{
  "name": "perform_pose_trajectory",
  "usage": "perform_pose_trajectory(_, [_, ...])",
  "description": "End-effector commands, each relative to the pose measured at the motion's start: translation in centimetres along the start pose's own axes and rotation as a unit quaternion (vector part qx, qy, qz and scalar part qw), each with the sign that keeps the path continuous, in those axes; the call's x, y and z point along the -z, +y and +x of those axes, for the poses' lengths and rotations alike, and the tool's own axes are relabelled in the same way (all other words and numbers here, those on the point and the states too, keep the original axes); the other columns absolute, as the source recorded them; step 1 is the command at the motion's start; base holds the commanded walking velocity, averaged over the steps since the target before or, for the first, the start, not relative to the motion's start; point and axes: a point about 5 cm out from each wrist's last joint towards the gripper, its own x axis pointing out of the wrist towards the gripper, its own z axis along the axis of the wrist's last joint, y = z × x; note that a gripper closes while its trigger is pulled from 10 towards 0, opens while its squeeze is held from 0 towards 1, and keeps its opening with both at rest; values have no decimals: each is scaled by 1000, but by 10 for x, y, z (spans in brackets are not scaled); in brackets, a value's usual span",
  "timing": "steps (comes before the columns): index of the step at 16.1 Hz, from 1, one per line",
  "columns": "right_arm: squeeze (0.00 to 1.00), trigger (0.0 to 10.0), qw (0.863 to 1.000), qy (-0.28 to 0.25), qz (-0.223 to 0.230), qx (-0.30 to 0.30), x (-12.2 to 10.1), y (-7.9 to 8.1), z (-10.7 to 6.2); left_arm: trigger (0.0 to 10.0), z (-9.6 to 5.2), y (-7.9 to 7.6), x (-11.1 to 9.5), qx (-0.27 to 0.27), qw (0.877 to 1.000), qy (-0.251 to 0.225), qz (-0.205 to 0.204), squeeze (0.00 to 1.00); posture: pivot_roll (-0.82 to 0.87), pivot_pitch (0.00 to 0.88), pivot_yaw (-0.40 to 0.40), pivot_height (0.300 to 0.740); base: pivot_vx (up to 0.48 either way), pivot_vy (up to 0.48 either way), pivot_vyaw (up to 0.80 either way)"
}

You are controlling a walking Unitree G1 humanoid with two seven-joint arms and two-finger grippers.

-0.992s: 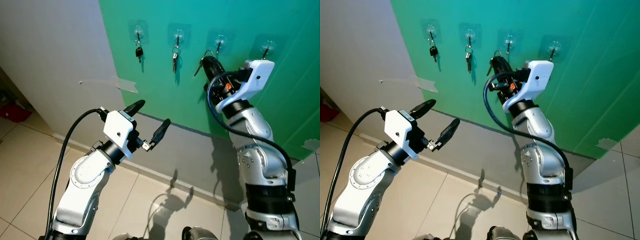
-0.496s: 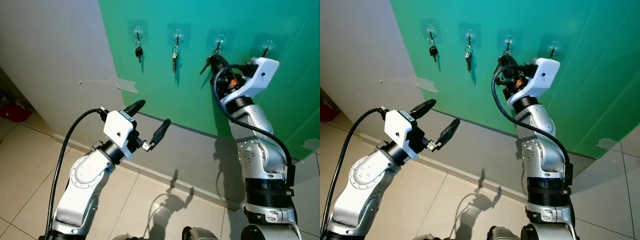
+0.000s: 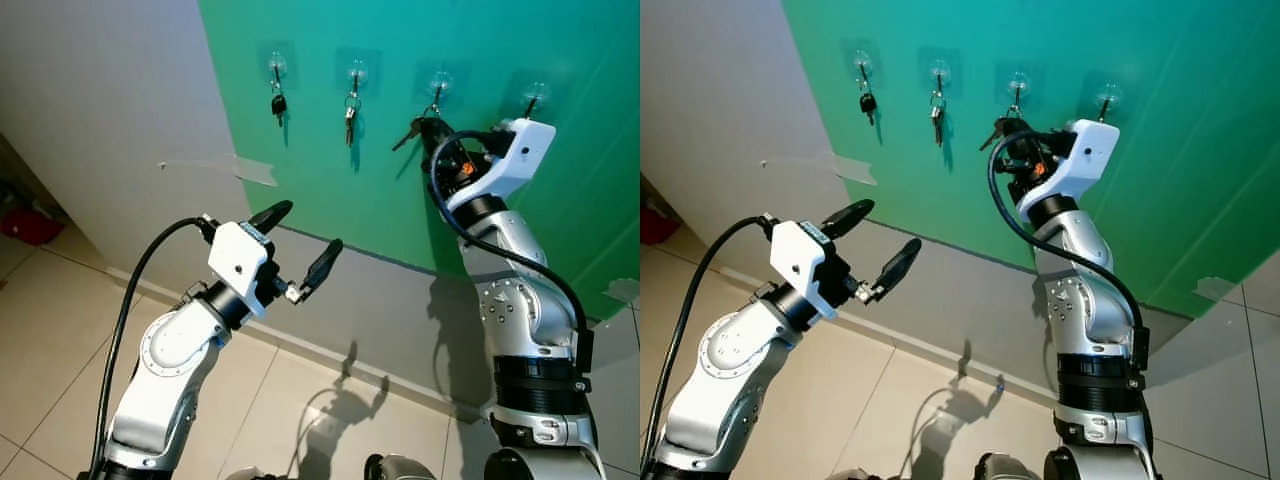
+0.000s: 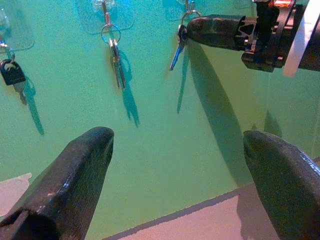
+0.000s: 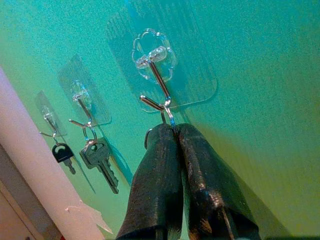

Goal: Hang keys on a hook

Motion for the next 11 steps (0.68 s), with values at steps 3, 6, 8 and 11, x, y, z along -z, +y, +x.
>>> perform_pose_trajectory(3, [0, 10000, 999, 50, -1, 23, 19, -7, -5, 10000, 3, 0, -16, 9, 999, -36, -5, 0, -77, 53, 50, 740, 0, 0, 0])
perform_pose_trajectory(6, [1000, 10000, 999, 41, -2, 20, 16, -6, -5, 10000, 5, -1, -17, 12, 999, -41, -6, 0, -81, 49, 47, 740, 0, 0, 0])
perform_pose_trajectory(8, [1000, 10000, 999, 33, 0, 14, 12, -5, -4, 10000, 6, 0, -17, 13, 999, -41, -7, 0, -82, 55, 49, 740, 0, 0, 0])
perform_pose_trajectory(11, [1000, 10000, 1000, 22, 5, 3, 10, -3, -5, 10000, 7, 3, -15, 6, 999, -35, -2, 0, -86, 46, 51, 740, 0, 0, 0])
